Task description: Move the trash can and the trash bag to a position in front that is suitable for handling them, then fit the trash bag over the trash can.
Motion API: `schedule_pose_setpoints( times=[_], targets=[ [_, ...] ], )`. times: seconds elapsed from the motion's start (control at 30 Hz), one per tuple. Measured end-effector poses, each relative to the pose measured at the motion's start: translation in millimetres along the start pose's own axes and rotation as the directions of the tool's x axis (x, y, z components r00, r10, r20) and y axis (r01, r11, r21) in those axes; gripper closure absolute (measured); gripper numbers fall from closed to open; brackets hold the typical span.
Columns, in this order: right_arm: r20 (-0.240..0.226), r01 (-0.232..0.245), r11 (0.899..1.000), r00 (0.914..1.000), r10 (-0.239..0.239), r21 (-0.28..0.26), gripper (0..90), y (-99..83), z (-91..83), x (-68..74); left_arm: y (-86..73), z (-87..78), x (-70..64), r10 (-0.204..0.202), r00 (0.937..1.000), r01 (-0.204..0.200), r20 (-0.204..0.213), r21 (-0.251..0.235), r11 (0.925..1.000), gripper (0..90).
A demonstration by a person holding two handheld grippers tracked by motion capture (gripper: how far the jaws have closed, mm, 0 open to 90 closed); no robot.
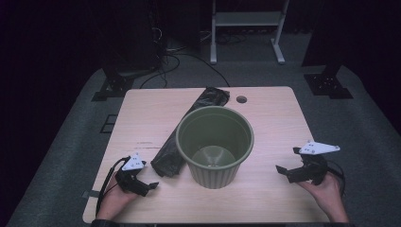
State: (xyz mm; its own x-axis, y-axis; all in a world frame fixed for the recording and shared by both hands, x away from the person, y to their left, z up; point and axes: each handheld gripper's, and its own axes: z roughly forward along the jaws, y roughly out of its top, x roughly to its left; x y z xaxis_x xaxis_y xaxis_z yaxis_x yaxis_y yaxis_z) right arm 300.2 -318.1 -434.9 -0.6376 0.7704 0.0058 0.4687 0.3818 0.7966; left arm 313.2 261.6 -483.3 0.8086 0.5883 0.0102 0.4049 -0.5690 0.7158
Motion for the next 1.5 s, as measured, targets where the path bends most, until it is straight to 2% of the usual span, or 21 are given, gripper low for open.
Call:
schedule_pose_setpoints(
  times=[0.03, 0.2, 0.57, 0.77, 1.1, 1.23, 1.33, 1.5],
  targets=[
    [0.014, 0.006, 1.000, 0.9999, -0.006, 0.010, 0.0, -10.0, 3.7, 0.8, 0.0, 0.0, 0.0, 0.000, 1.0000, 0.000, 0.000, 0.000, 1.0000, 0.0],
    [0.024, -0.010, 1.000, 0.9997, 0.009, 0.029, 0.0, -29.1, 8.3, -1.7, 0.0, 0.0, 0.0, 0.000, 1.0000, 0.000, 0.000, 0.000, 1.0000, 0.0],
    [0.027, -0.013, 0.995, 0.9996, 0.011, 0.099, 0.0, -54.9, 11.7, 0.5, 0.0, -0.1, -0.1, 0.000, 1.0000, 0.000, 0.000, 0.001, 1.0000, 0.0],
    [0.036, -0.008, 0.993, 0.9993, 0.004, 0.122, 0.0, -57.3, 12.8, 0.6, 0.0, -0.1, 0.0, 0.000, 1.0000, 0.000, 0.000, 0.001, 1.0000, 0.0],
    [0.024, -0.024, 0.991, 0.9995, 0.021, 0.130, 0.0, -57.2, 13.7, -1.5, 0.0, -1.6, 0.3, -0.003, 1.0000, 0.003, -0.010, -0.001, 1.0000, 0.0],
    [0.024, -0.024, 0.991, 0.9995, 0.021, 0.129, 0.0, -57.2, 13.7, -1.6, 0.6, -5.0, 0.9, -0.031, 0.9995, 0.030, -0.006, -0.016, 0.9994, 0.0],
    [0.024, -0.024, 0.991, 0.9995, 0.021, 0.129, 0.0, -57.2, 13.7, -1.6, 3.9, -7.8, -0.6, -0.031, 0.9995, 0.031, 0.002, -0.008, 0.9995, 0.0],
    [0.024, -0.024, 0.991, 0.9995, 0.021, 0.129, 0.0, -57.2, 13.7, -1.6, 13.1, -12.5, -2.5, -0.033, 0.9994, 0.033, 0.012, -0.028, 0.9991, 0.0]
  ],
)
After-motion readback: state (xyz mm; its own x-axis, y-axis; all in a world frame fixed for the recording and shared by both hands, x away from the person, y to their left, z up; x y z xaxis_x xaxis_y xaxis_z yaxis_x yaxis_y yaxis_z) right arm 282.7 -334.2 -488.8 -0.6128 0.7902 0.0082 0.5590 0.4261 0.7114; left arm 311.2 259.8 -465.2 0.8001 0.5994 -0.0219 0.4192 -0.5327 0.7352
